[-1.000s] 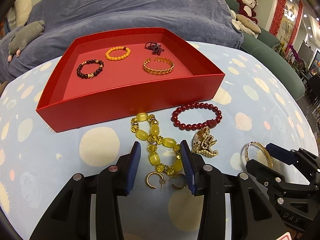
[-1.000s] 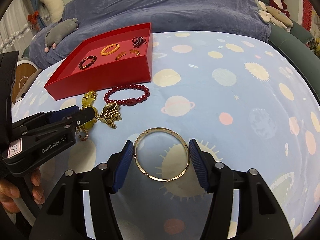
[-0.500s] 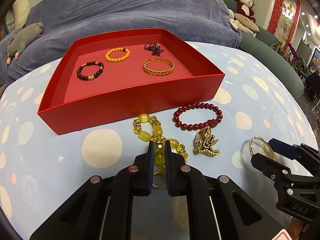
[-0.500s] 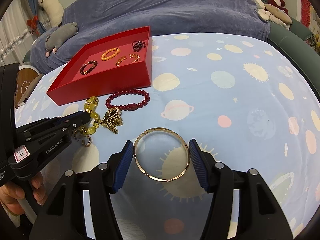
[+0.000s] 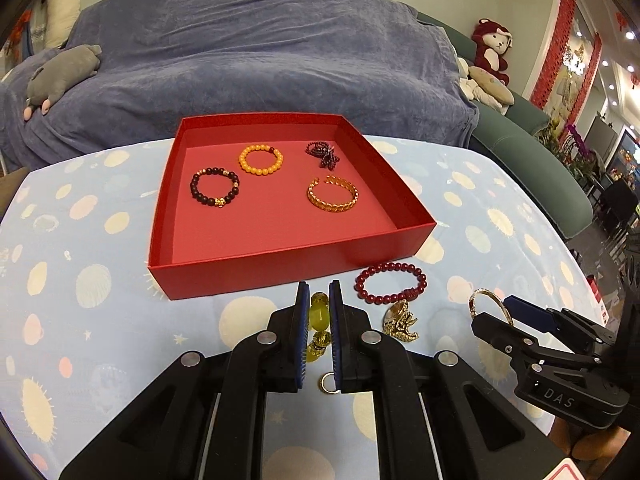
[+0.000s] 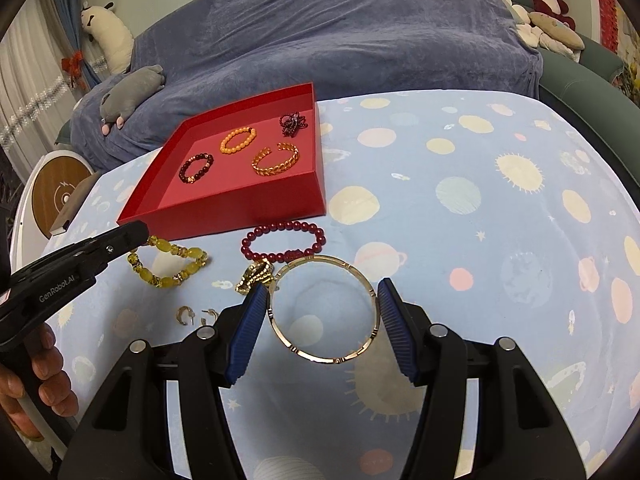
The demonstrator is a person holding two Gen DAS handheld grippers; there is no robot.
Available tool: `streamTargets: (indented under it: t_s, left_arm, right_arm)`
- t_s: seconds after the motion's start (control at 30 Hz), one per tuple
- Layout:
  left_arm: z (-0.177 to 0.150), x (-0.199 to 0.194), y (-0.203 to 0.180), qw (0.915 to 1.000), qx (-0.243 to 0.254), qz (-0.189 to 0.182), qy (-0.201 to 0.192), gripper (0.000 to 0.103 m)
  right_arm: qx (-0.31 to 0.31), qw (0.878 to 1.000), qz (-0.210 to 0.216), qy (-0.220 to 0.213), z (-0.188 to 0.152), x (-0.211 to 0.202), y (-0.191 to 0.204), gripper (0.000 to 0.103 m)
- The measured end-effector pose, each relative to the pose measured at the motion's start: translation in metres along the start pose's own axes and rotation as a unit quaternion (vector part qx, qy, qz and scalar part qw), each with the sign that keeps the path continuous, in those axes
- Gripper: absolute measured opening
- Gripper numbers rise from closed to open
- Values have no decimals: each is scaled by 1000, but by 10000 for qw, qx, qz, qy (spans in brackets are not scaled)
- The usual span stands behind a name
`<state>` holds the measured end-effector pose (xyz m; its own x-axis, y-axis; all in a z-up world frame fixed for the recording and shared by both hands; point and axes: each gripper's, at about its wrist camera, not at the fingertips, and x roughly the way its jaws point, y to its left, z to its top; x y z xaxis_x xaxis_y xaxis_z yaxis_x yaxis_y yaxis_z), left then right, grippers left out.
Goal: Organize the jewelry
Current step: 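Carry the gold hoop bangle and amber chain bracelet into the red box, opening both tools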
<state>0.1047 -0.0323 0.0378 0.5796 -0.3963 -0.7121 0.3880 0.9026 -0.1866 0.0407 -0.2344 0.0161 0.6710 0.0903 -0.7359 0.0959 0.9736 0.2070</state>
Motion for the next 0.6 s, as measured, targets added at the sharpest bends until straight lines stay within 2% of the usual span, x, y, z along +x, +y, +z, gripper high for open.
streamTargets:
  t_s: [0.6]
  left_arm:
    - [44,-42,28,9979,-281,54,-585,8]
  right_arm:
    - [-81,9984,420,-372,51,-10,53,55]
